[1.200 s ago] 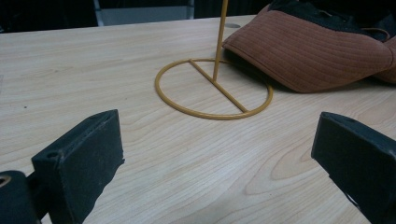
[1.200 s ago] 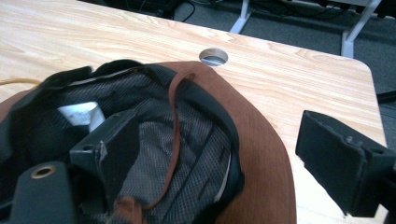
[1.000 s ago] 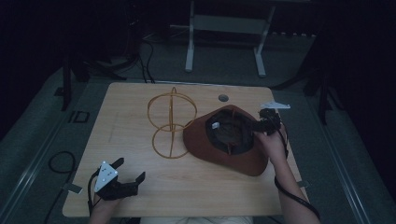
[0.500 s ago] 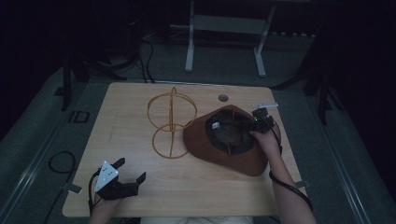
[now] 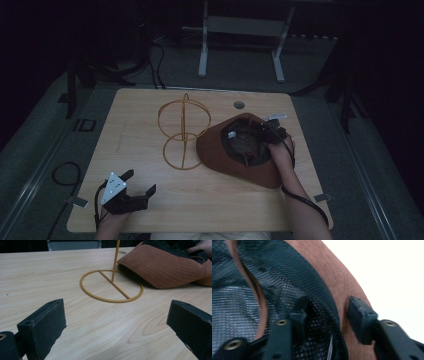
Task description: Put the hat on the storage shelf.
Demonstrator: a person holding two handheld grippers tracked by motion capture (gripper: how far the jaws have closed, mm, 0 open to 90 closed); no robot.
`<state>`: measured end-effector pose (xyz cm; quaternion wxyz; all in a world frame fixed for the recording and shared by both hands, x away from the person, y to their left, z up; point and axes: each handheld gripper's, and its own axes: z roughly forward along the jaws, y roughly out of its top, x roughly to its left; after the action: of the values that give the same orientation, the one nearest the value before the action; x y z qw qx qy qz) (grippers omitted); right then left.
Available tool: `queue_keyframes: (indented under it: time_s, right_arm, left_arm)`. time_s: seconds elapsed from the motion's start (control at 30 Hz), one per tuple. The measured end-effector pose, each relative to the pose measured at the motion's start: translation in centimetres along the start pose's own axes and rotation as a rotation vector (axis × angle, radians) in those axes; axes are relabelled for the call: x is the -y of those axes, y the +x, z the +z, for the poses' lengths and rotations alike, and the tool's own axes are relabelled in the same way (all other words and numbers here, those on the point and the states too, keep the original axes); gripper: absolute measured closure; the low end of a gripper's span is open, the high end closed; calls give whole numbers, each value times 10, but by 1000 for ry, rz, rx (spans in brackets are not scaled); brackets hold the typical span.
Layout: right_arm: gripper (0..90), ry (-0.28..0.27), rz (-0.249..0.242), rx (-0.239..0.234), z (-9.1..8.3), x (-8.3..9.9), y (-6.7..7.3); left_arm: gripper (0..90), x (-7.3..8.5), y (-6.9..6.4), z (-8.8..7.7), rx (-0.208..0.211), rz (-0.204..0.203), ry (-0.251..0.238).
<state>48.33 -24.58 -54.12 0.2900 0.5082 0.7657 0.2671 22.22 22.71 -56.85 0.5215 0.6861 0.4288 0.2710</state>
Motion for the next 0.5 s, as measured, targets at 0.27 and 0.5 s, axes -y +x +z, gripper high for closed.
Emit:
queue_keyframes:
  time_s: [0.27, 0.5]
  right_arm:
    - [799, -57, -9, 64, -1, 5, 3]
    - [839, -139, 44, 35, -23, -2, -3]
  left_arm:
    - [28, 0, 1, 0, -4, -10, 4]
    - [28, 0, 2, 1, 0, -21, 15]
